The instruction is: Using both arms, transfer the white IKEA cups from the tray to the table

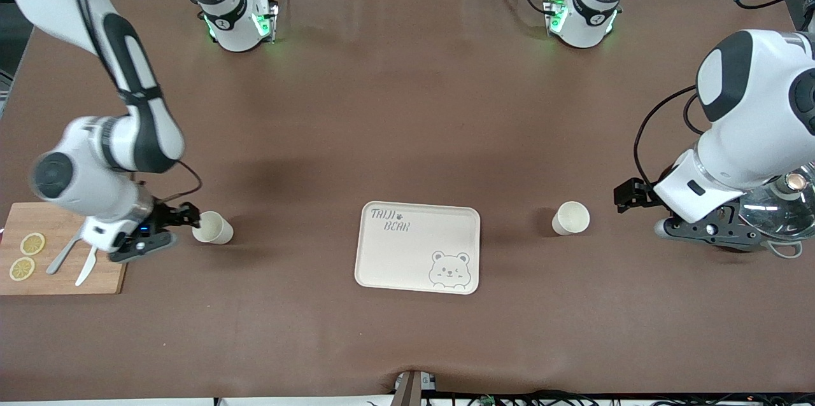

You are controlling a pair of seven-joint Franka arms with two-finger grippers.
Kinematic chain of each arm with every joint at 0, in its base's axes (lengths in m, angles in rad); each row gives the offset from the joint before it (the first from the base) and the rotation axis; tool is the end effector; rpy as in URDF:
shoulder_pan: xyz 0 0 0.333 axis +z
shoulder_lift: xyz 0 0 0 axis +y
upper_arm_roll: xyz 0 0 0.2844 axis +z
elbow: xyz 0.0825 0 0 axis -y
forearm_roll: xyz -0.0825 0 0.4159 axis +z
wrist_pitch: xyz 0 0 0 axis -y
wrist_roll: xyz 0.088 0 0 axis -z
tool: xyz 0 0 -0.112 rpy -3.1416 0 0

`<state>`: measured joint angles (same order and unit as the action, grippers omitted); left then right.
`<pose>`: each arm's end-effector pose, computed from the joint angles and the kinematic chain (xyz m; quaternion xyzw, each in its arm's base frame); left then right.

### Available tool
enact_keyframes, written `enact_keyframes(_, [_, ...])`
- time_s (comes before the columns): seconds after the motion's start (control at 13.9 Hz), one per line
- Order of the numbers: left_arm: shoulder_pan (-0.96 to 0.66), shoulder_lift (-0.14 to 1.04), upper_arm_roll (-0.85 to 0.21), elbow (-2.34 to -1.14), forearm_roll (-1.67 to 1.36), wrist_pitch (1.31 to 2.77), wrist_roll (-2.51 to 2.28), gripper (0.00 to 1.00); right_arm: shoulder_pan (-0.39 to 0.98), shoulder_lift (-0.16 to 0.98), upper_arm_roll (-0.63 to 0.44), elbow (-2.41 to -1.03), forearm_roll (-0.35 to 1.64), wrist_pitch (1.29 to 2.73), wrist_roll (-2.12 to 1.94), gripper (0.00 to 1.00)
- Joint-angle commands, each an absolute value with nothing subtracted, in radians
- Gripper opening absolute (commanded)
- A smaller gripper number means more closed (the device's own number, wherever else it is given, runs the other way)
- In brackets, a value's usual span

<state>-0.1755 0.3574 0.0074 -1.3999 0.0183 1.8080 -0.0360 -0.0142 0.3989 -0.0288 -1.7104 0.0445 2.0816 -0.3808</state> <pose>0.6847 -0.1152 0.4671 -0.9973 0.0682 -0.0263 0.0076 0.6703 -0.0252 0.3063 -0.9872 -0.1581 0.0105 0.0162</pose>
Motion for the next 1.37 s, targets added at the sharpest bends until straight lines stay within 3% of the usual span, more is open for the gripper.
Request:
enact_keyframes(0.0, [-0.170,0.356,0.003,-1.399,0.003,1.801,-0.038,1.00,-0.052,0.318,-0.017,-1.526,0.058,1.726,-0.312,1.00])
enact_keyframes(0.22, [-0.172,0.356,0.003,-1.399,-0.002,1.781,-0.035,1.00,-0.049,0.211,-0.020,-1.411,0.043,1.472,-0.183,1.00])
enact_keyframes(0.43, [-0.164,0.356,0.005,-1.397,0.000,1.743,0.018,1.00,-0.055,0.053,-0.021,-1.463,0.028,1.358,-0.149,1.00])
enact_keyframes(0.65, [-0.166,0.356,0.005,-1.397,0.000,1.743,0.015,1.00,-0.072,-0.038,-0.023,-1.566,0.028,1.391,-0.117,1.00])
enact_keyframes(1.29, [-0.169,0.356,0.005,-1.396,-0.002,1.744,0.009,1.00,-0.069,-0.037,-0.015,-1.603,0.026,1.495,-0.060,1.00])
